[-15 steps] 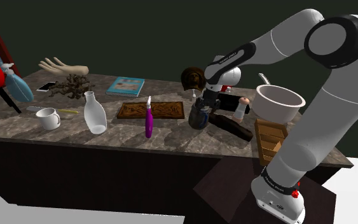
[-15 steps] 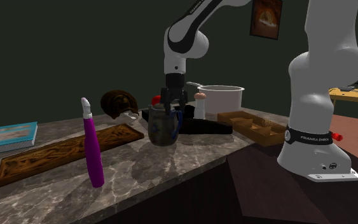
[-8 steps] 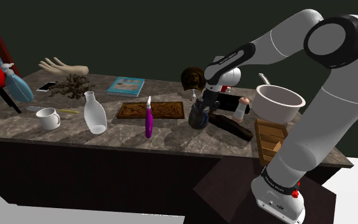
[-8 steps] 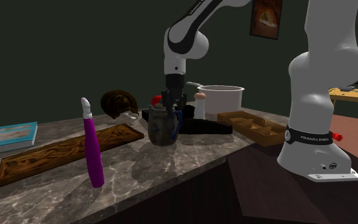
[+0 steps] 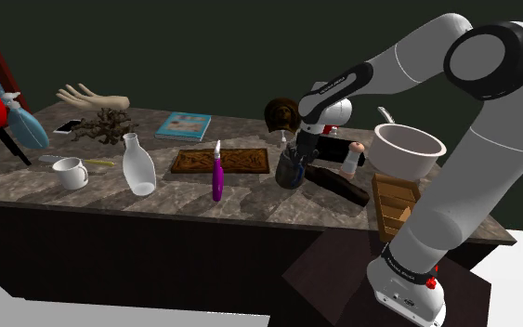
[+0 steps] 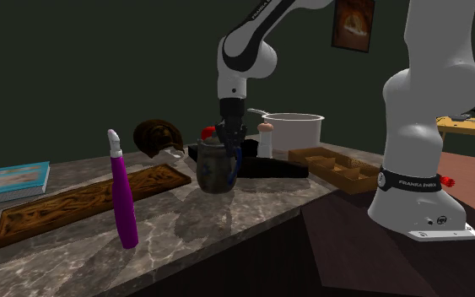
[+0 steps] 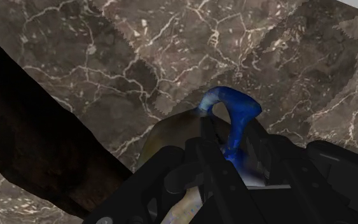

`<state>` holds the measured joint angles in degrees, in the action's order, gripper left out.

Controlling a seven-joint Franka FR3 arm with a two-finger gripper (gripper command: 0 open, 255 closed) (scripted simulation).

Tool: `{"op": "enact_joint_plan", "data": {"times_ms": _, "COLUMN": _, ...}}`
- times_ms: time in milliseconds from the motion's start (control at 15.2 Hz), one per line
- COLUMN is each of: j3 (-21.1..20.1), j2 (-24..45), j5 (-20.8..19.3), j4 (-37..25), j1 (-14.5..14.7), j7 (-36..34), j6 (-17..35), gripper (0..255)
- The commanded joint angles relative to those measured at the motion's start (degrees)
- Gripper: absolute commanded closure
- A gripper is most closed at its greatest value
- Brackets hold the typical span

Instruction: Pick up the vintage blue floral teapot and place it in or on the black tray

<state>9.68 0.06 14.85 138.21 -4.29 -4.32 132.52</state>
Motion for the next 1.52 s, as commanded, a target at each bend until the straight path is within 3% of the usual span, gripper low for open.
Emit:
{"op": "enact_joint_plan", "data": {"times_ms": 0, "j3": 0.0, "j2": 0.0, "j5": 0.0, "j4": 0.0, "j1": 0.0, "j7": 0.0, "j6": 0.0, "gripper": 255}}
{"op": "enact_joint_plan", "data": {"times_ms": 1452, "j3": -0.1, "j2": -10.1, "j5": -4.6, "j4": -7.4, "j1": -0.6, "j7": -5.5, "j6": -16.7, "gripper": 255}}
